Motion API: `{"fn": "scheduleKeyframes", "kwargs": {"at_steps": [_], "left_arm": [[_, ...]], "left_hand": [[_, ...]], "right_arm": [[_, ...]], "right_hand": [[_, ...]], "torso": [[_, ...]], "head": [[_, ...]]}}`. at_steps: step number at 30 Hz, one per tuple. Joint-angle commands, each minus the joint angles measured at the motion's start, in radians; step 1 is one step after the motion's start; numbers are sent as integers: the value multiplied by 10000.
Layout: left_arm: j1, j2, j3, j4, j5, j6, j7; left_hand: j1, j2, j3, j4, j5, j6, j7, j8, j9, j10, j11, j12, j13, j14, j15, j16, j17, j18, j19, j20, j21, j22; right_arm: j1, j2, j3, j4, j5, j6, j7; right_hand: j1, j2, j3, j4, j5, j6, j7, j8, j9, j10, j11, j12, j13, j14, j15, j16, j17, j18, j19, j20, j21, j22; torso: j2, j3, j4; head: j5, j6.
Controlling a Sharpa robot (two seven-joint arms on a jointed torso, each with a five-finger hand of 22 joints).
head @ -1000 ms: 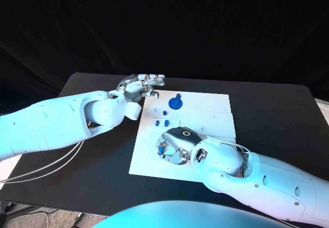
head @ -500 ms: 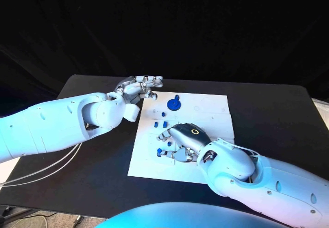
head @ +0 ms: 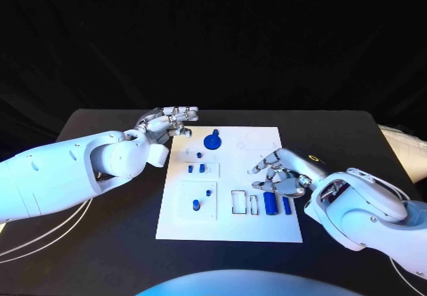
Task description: Assemble the parts on the task board
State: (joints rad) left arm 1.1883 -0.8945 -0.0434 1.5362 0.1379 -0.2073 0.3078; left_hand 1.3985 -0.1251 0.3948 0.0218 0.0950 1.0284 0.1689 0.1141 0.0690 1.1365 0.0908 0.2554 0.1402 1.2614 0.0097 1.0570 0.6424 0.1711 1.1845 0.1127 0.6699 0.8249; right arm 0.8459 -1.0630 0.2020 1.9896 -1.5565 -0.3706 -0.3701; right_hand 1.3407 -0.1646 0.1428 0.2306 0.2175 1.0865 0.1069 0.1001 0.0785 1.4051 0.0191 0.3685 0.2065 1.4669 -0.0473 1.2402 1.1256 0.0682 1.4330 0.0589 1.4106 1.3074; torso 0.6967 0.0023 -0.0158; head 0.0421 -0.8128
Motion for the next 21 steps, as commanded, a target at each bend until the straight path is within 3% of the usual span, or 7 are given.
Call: {"fn": "scheduleKeyframes", "kwargs": {"at_steps": [1,3,8,17,21], "left_arm": [[2,-17,-7,86,-29,162,53],[1,-32,-17,121,-29,164,52],[1,-48,-34,182,-29,170,46],[0,-37,-46,179,-30,193,38],[-1,-30,-50,155,-30,204,33]], "left_hand": [[62,-5,-52,-17,46,-54,-5,68,-11,-84,11,62,17,-78,0,-55,-9,111,-66,-20,-33,-11],[62,-5,-52,-17,46,-54,-5,68,-11,-84,11,62,17,-78,0,-55,-9,111,-66,-20,-33,-11],[62,-5,-52,-17,46,-54,-5,68,-11,-84,11,62,17,-78,0,-55,-9,111,-66,-20,-33,-11],[62,-5,-52,-17,46,-54,-5,68,-11,-84,11,62,17,-78,0,-55,-9,111,-66,-20,-33,-11],[64,3,-61,-22,47,-56,-6,73,-10,-101,12,80,21,-89,2,-57,-23,111,-69,-17,-42,-15]], "right_arm": [[-131,-449,9,200,978,-96,-1344],[-237,-711,16,301,865,-37,-1654],[-415,-1062,19,372,610,258,-2059],[-735,-928,14,259,76,576,-2240],[-801,-738,9,180,-97,631,-2253]], "right_hand": [[-242,6,-429,248,505,106,-71,108,30,14,-55,574,745,507,-101,313,343,-158,148,-68,206,491],[-371,78,-738,483,944,157,-109,187,62,-163,-89,1029,1397,517,-129,527,581,-193,220,-92,329,663],[-570,401,-1267,558,1251,176,-128,323,145,-486,-92,2384,3275,499,-129,735,801,-217,254,-95,430,803],[-744,630,-1954,596,1139,96,-126,468,272,-844,-72,3077,4633,469,-112,772,806,-211,219,-73,436,817],[-813,688,-2158,600,1038,95,-136,527,319,-801,-79,3441,5160,472,-113,802,835,-218,234,-72,458,852]], "torso": [[-31,22,-188],[-36,28,-222],[-64,10,-296],[-68,7,-283],[-65,-13,-272]], "head": [[-173,66],[-239,81],[-335,109],[-287,54],[-269,33]]}}
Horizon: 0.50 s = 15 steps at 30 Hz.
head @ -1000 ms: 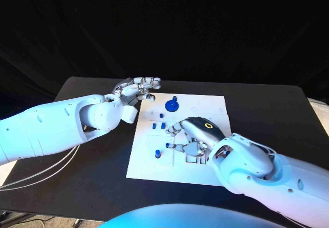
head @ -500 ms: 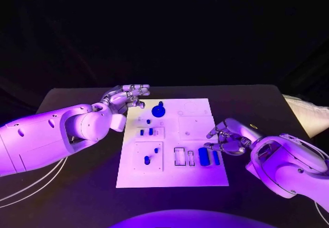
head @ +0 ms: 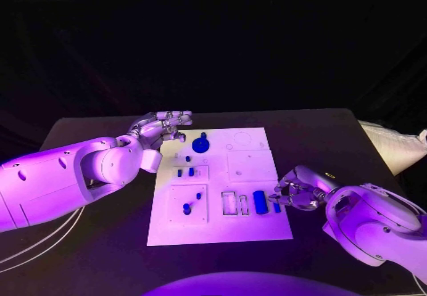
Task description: Assemble the parts on the task board
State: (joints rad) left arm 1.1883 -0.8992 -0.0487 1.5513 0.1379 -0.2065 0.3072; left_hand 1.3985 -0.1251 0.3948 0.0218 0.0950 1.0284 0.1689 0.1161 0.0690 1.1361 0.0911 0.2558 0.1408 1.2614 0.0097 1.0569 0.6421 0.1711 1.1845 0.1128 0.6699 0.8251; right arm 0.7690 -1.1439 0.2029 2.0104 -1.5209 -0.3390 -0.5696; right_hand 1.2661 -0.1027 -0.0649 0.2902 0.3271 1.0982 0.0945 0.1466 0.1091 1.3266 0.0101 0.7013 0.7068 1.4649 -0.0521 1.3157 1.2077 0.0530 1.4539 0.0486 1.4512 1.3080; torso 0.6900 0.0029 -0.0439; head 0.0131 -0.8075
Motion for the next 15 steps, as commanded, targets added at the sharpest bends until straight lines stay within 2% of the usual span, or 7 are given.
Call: {"fn": "scheduleKeyframes", "kwargs": {"at_steps": [1,10,15], "left_arm": [[-1,20,2,-5,-29,200,37],[-46,46,-8,-83,-29,222,26],[-63,55,-8,-90,-29,235,22]], "left_hand": [[64,4,-62,-23,47,-57,-6,55,-10,-100,8,77,15,-91,2,-57,-22,112,-70,-17,-43,-17],[64,4,-62,-23,47,-57,-6,55,-10,-100,8,77,15,-91,2,-57,-22,112,-70,-17,-43,-17],[64,4,-62,-23,47,-57,-6,55,-10,-100,8,77,15,-91,2,-57,-22,112,-70,-17,-43,-17]], "right_arm": [[-44,121,0,-45,-494,333,-259],[-118,508,-13,-206,-738,512,-269],[-135,675,-18,-295,-851,670,-277]], "right_hand": [[-70,85,-118,2,-69,-19,-16,77,25,5,9,218,294,495,-67,62,33,-68,32,31,60,860],[-70,211,-425,3,-89,-42,-33,184,130,184,-3,1140,1462,531,-75,247,263,-92,84,26,125,963],[-85,294,-558,5,-88,-51,-40,237,187,298,-10,1645,2059,552,-78,357,406,-112,132,24,180,1047]], "torso": [[5,-21,8],[13,-22,-30],[13,-28,5]], "head": [[21,-21],[77,-58],[33,-96]]}}
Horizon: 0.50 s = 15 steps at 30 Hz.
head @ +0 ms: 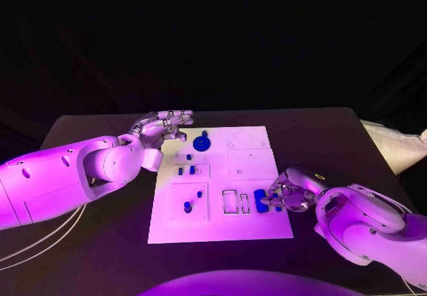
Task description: Assemble the parts on the task board
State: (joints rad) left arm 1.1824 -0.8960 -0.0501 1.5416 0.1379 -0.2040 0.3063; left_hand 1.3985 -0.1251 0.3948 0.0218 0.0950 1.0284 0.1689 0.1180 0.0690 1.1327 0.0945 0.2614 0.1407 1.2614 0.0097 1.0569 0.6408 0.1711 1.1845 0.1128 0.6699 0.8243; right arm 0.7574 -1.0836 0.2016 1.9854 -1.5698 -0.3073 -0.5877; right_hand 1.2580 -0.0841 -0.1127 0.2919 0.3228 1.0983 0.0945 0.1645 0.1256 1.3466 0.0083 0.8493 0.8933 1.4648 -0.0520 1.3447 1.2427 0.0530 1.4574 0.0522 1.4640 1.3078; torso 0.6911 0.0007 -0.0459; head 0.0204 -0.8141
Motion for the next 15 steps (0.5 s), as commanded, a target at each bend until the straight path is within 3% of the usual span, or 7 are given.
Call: {"fn": "scheduleKeyframes", "kwargs": {"at_steps": [1,15], "left_arm": [[-6,24,5,8,-29,213,29],[-14,14,4,15,-29,250,-19]], "left_hand": [[64,4,-63,-23,47,-57,-6,35,-10,-66,-25,22,16,-90,2,-57,-9,111,-70,-17,-44,-9],[64,4,-63,-23,47,-57,-6,35,-10,-66,-25,22,16,-90,2,-57,-9,111,-70,-17,-44,-9]], "right_arm": [[-22,109,-7,-69,-378,397,-97],[-179,511,-33,-402,-578,1090,-130]], "right_hand": [[-6,124,-102,-12,-47,-52,-42,69,33,115,6,249,293,557,-79,91,88,-116,108,-12,64,1067],[-13,250,-245,-16,-96,-24,-62,156,121,139,-6,523,702,578,-86,217,251,-134,150,-15,115,1146]], "torso": [[3,-7,35],[9,-25,90]], "head": [[-47,-33],[-20,-93]]}}
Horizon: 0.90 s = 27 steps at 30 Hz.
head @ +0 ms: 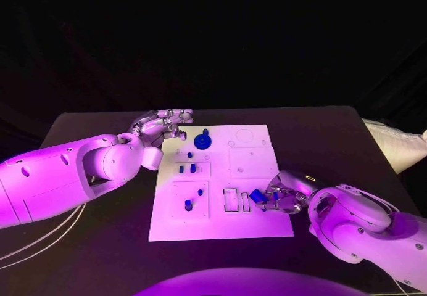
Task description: Assemble the parts on the task board
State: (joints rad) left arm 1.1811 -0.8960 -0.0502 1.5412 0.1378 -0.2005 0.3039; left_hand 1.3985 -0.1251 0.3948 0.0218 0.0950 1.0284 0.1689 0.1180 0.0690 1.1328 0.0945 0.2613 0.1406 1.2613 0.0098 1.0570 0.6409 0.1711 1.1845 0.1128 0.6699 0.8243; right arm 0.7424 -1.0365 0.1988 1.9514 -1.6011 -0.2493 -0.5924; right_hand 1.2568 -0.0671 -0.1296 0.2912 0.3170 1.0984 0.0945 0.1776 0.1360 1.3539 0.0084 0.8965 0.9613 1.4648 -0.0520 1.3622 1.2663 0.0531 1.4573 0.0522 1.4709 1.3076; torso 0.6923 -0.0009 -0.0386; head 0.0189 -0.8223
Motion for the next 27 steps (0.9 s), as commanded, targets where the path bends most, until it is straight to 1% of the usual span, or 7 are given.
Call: {"fn": "scheduleKeyframes", "kwargs": {"at_steps": [1,7,10,12,16,21,27], "left_arm": [[-1,13,5,19,-28,216,3],[-1,4,5,30,-28,225,-8],[-1,-4,5,33,-29,237,-16],[-1,-10,5,38,-29,243,-19],[-2,-27,5,44,-29,253,-21],[-2,-36,5,45,-40,259,-24],[-4,-27,5,46,-54,268,-25]], "left_hand": [[64,4,-62,-23,47,-57,-6,36,-10,-66,-25,22,17,-90,1,-57,-10,111,-70,-17,-44,-9],[64,4,-62,-23,47,-57,-6,36,-10,-66,-25,22,17,-90,1,-57,-10,111,-70,-17,-44,-9],[64,4,-62,-23,47,-57,-6,36,-10,-66,-25,22,17,-90,1,-57,-10,111,-70,-17,-44,-9],[64,4,-62,-23,47,-57,-6,36,-10,-66,-25,22,17,-90,1,-57,-10,111,-70,-17,-44,-9],[64,4,-62,-23,47,-57,-6,36,-10,-66,-25,22,17,-90,1,-57,-10,111,-70,-17,-44,-9],[56,12,-79,-24,46,-59,-4,42,-9,-88,-22,45,22,-106,4,-62,-36,111,-72,-13,-55,-14],[56,12,-79,-24,46,-59,-4,42,-9,-88,-22,45,22,-106,4,-62,-36,111,-72,-13,-55,-14]], "right_arm": [[-33,60,-7,-91,-277,546,-86],[-49,200,-15,-277,-452,701,-103],[-57,247,-18,-320,-496,615,-115],[-61,259,-19,-310,-511,396,-122],[-68,229,-17,-173,-347,-414,-127],[-64,132,9,100,230,-1161,-112],[-23,112,46,446,1030,-1541,-94]], "right_hand": [[9,95,-82,-13,-37,-23,-63,32,25,64,-8,61,44,579,-87,49,23,-136,152,-15,49,1152],[226,178,-117,-56,27,-13,-77,89,94,41,-22,129,225,582,-96,101,90,-146,173,-22,77,1196],[400,254,-118,-72,191,15,-90,136,148,44,-35,191,359,586,-106,137,135,-154,192,-30,99,1231],[546,367,-90,-78,295,82,-114,196,207,84,-56,291,507,597,-122,192,209,-170,235,-41,143,1299],[648,609,-52,-36,546,207,-165,282,308,146,-102,381,674,618,-156,290,339,-197,304,-69,215,1406],[554,784,-103,-10,924,273,-204,317,404,163,-134,333,731,627,-182,349,418,-212,340,-95,255,1466],[362,909,-214,3,1342,291,-224,309,502,202,-149,330,839,629,-199,387,466,-223,365,-113,284,1511]], "torso": [[-8,-16,23],[-2,-27,56],[-5,-29,70],[-4,-33,72],[-2,-26,77],[-1,-32,100],[10,-46,149]], "head": [[-5,-21],[-27,-26],[-30,-36],[-42,-28],[-39,-15],[-67,13],[-96,21]]}}
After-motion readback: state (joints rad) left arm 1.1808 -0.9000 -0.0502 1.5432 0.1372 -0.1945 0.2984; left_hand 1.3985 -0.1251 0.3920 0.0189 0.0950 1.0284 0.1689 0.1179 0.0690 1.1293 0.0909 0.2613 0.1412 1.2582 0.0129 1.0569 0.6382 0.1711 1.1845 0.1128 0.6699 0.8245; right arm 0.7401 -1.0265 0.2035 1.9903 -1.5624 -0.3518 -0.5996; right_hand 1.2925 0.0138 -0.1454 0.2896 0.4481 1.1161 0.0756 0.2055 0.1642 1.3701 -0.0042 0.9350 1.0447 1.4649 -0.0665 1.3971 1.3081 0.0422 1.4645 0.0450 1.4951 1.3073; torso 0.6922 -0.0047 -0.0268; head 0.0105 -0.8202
